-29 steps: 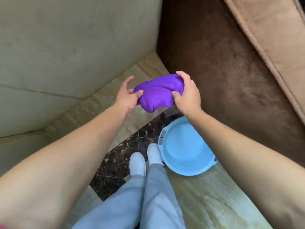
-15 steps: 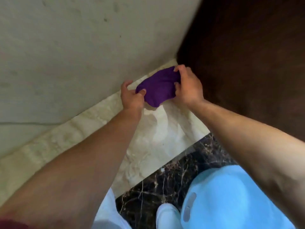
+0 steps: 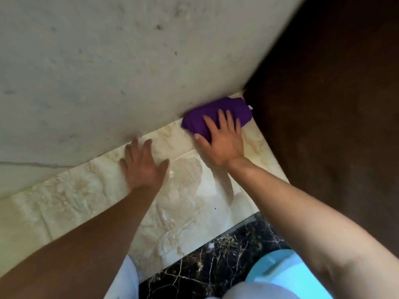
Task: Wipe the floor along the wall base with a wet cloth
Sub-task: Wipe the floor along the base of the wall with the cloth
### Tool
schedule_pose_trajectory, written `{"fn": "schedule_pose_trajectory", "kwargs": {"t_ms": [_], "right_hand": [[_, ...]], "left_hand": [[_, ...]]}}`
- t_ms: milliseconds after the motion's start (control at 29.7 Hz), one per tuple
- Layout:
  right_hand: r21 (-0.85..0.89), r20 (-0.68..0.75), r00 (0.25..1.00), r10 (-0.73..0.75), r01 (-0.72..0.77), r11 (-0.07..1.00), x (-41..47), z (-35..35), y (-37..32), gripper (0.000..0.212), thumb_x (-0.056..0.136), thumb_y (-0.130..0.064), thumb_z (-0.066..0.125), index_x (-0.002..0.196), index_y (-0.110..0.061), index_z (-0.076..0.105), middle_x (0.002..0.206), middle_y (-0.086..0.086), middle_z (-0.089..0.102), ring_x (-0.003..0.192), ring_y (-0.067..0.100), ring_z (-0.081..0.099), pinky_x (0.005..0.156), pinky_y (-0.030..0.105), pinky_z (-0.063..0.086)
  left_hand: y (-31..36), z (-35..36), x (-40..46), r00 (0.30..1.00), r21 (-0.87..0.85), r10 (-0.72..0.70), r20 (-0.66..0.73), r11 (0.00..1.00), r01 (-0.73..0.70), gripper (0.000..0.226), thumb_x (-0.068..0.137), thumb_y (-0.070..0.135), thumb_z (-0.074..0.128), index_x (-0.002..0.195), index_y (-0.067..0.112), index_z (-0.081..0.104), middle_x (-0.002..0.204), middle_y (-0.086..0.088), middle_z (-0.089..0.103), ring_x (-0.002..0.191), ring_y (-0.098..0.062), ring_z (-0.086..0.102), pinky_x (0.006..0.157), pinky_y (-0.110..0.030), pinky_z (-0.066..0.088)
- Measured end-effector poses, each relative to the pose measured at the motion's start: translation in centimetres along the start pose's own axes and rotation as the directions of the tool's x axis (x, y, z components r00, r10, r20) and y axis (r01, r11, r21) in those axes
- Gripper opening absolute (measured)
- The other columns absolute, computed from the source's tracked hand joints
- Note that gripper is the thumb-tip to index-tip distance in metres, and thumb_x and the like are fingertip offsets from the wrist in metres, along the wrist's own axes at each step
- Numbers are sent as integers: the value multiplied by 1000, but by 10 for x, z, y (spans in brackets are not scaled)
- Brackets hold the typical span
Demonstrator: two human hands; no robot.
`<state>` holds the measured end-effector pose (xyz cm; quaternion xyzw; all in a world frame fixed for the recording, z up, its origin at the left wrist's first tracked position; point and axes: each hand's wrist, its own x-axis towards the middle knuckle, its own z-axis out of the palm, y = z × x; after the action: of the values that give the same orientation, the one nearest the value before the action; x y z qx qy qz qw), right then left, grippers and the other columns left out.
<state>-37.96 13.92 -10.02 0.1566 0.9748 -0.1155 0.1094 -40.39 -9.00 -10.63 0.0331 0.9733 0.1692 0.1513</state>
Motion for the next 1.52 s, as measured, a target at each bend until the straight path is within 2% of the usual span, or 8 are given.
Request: {"fn": "schedule_pose_trajectory", "kwargs": {"t_ms": [135,438,606,741,977,1179,1347,1516], "right_hand": [[-99,-26,998,50,-52,994,35,7,37,76,91,-73,26,156,-34,28,167,16,12,154,36,4,123,54,2],[151,-132,950,285,-265,952,42,16,4,79,73,-64,46,143,-28,50,161,16,30,151,33,21,123,49,11],[55,34,996,-78,77,996,-5,50,-80,67,89,-62,48,149,-32,44,163,21,23,152,39,13,123,53,6],[-54,131,973,-190,198,979,-10,31,-76,68,92,-68,38,154,-38,33,165,16,20,152,35,14,123,52,7],[-261,300,942,153,-73,963,47,-42,48,77,94,-68,41,159,-34,15,167,17,10,151,36,17,121,48,18],[-1,-42,980,194,-194,981,59,5,34,75,91,-61,47,155,-26,32,165,17,18,151,38,15,124,49,6],[20,-74,981,181,-180,983,39,23,7,72,87,-61,48,151,-29,40,165,14,23,153,33,15,124,50,5],[32,-27,998,-64,65,997,-17,67,-130,69,90,-62,49,151,-32,41,165,18,20,153,36,11,123,52,1]], "left_hand": [[-52,-7,-3,983,212,-69,171,977,32,109,77,80,55,160,26,10,168,-10,-1,154,-37,-1,115,-70,12],[-94,-20,-38,972,262,-134,191,962,81,113,72,81,60,160,31,9,168,-13,-4,154,-39,-6,112,-75,11],[-96,-31,-43,955,242,-153,253,966,90,116,67,83,61,159,34,11,168,-13,-4,153,-40,0,116,-70,15],[-93,-64,-53,949,259,-79,304,966,-3,118,68,75,71,159,37,7,168,-8,-10,154,-35,2,116,-67,18],[-133,-107,-62,892,378,-176,415,926,6,132,63,82,68,158,36,-11,167,-5,-18,155,-35,-6,117,-68,14],[-167,-62,-60,896,345,-191,400,937,46,146,55,85,69,154,34,-25,160,-7,-39,149,-36,-29,112,-75,12],[-181,-44,-60,890,330,-158,429,944,8,148,53,87,66,154,31,-27,158,-10,-42,147,-39,-33,109,-78,10],[-170,-49,-56,846,352,-192,497,936,5,148,57,86,65,152,26,-32,155,-15,-44,144,-44,-34,108,-81,11]]}}
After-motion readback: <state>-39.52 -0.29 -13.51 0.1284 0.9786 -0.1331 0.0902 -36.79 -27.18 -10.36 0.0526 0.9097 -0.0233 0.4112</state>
